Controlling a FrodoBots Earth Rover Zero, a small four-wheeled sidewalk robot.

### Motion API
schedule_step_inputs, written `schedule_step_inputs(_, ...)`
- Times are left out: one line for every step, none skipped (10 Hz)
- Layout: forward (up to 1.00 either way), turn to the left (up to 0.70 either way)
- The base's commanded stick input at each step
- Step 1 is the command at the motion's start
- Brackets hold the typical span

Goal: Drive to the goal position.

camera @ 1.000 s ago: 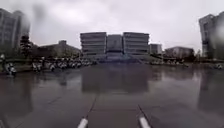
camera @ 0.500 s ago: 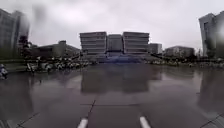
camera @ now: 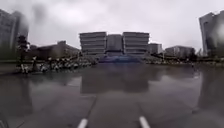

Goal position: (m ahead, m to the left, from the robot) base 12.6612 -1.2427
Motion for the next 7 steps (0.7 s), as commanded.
schedule_step_inputs(1.0, 0.0)
schedule_step_inputs(1.0, 0.0)
schedule_step_inputs(1.0, 0.0)
schedule_step_inputs(1.0, 0.0)
schedule_step_inputs(1.0, 0.0)
schedule_step_inputs(1.0, 0.0)
schedule_step_inputs(1.0, 0.0)
